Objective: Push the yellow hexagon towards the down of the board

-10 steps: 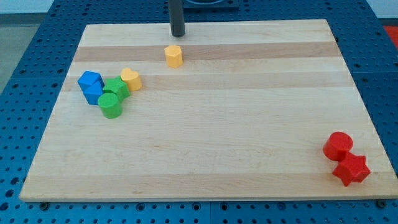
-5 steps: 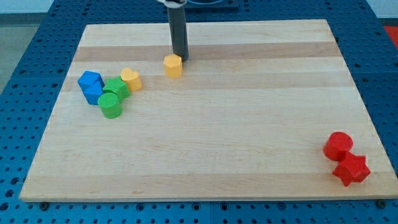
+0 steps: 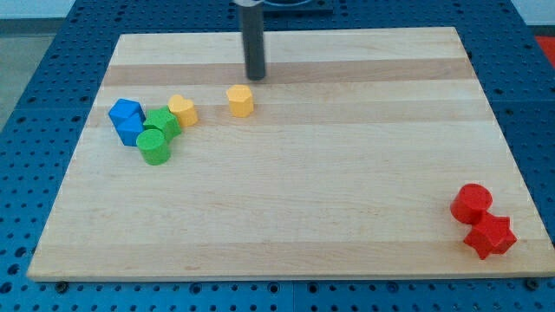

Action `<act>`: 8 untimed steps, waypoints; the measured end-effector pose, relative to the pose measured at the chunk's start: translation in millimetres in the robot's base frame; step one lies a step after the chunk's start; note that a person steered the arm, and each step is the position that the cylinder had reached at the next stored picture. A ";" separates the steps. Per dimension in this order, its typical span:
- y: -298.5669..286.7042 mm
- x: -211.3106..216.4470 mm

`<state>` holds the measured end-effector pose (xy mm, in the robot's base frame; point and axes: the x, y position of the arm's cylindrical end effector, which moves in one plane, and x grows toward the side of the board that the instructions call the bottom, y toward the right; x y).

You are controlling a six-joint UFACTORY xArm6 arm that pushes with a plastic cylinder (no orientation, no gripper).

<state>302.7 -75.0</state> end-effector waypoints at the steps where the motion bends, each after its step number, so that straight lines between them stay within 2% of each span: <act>1: -21.3 5.4; 3: -44.5 13.9; 5: 8.0 52.2; 6: 14.3 80.5; 7: 39.7 145.7; 8: 45.7 166.2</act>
